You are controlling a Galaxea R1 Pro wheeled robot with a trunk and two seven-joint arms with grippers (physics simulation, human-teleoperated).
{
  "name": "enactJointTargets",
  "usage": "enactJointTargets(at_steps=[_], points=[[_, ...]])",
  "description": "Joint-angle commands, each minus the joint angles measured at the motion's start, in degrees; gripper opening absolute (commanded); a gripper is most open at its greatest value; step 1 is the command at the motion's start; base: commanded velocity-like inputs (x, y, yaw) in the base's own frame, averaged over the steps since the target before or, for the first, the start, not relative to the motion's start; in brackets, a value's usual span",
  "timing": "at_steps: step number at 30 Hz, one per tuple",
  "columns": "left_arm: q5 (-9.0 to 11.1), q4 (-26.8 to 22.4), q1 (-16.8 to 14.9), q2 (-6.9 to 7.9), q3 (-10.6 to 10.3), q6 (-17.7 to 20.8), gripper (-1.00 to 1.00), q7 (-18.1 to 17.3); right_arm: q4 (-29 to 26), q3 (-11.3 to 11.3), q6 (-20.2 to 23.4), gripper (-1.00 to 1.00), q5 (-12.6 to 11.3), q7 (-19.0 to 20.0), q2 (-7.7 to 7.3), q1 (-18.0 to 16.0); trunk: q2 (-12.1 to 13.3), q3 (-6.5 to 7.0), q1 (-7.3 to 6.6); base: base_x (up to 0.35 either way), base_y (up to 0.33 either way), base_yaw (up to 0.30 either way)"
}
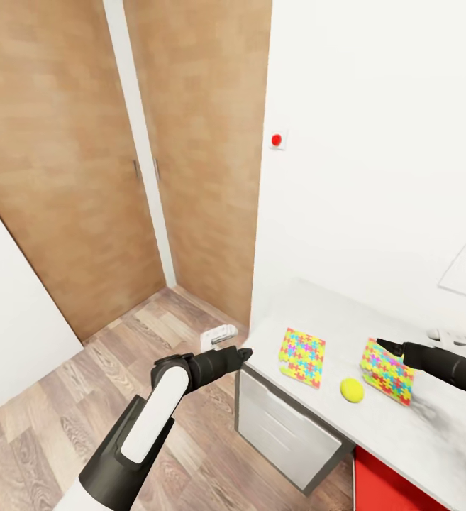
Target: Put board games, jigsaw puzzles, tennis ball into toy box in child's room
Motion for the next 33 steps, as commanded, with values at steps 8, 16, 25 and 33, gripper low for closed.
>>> enactJointTargets(at_steps=[8, 16, 25, 33], points=[[0.58, -0.04, -0.04, -0.01, -0.02, 0.04, 1.00, 0.59, 0.26, -0.09, -0.06, 1.00, 0.18, 0.39, 0.10, -0.02, -0.12, -0.11, 0.04, 0.000, 0.000, -0.067], [0.58, -0.03, -0.05, -0.01, -0.02, 0.04, 1.00, 0.58, 0.51, 0.21, -0.32, 1.00, 0.20, 0.50, 0.33, 0.02, -0.12, -0.11, 0.04, 0.000, 0.000, -0.021], [0.58, -0.02, -0.05, 0.03, 0.01, 0.04, 1.00, 0.58, 0.58, 0.65, -0.45, 1.00, 0.49, 0.54, 0.43, 0.03, -0.12, -0.11, 0.04, 0.000, 0.000, -0.005], [0.58, -0.02, -0.05, 0.07, 0.06, 0.04, 1.00, 0.58, 0.34, 1.04, -0.27, 1.00, 0.62, 0.57, 0.53, 0.03, -0.12, -0.09, 0.04, 0.000, 0.000, -0.001]])
